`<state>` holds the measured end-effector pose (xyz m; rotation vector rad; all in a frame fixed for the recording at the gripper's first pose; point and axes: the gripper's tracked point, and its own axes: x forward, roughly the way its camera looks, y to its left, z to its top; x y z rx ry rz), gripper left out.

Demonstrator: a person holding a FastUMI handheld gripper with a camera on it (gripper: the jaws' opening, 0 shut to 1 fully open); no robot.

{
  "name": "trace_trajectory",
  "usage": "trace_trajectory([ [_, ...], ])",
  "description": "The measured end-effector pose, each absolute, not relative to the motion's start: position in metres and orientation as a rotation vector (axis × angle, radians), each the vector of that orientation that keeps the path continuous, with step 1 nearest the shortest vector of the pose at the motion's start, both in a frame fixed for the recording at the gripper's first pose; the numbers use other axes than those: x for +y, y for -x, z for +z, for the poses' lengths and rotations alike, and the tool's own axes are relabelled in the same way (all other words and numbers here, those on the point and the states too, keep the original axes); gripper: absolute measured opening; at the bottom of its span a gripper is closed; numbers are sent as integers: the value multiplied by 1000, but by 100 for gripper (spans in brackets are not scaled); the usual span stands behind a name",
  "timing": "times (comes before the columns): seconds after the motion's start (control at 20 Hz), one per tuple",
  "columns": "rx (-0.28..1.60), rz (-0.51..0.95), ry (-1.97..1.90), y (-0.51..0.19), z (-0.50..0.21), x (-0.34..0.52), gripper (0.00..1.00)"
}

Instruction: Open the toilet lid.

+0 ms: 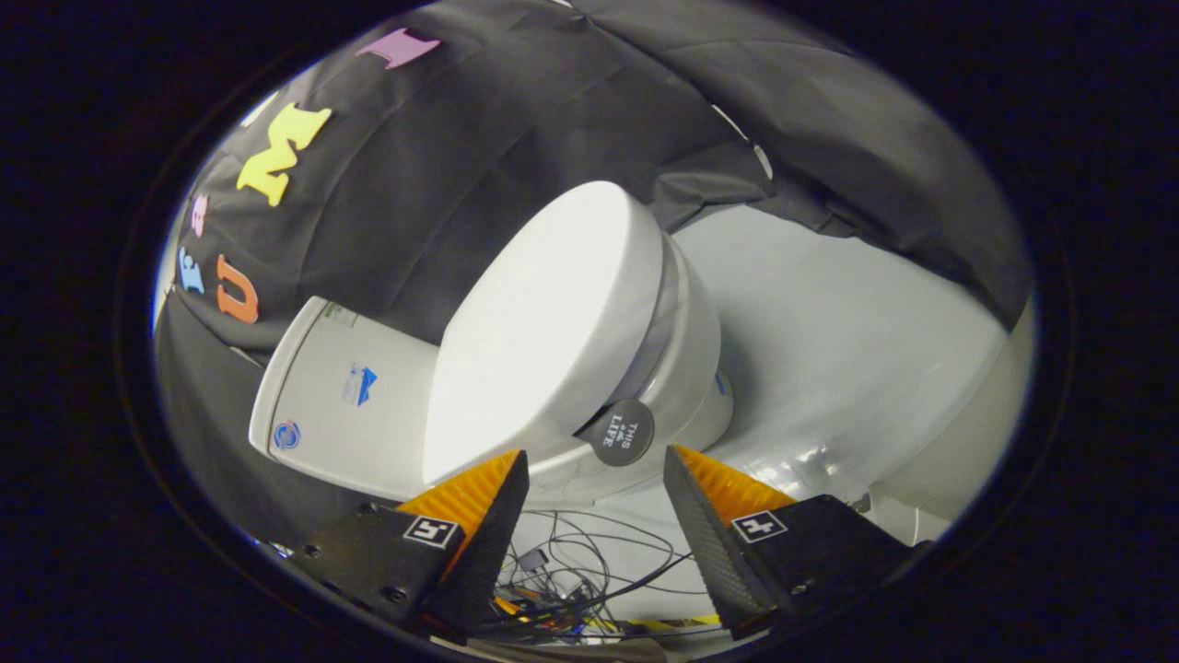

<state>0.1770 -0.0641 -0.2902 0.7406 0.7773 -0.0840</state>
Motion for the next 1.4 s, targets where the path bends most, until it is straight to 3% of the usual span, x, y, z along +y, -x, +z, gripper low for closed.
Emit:
trace_trajectory([
  [0.3, 828, -53, -815, -186, -308, -62, 84],
  [0.5, 806, -74, -888, -193, -310, -70, 73],
  [1.0, 806, -94, -987, -203, -316, -70, 25],
  [1.4, 780, -73, -1156, -209, -315, -68, 18],
])
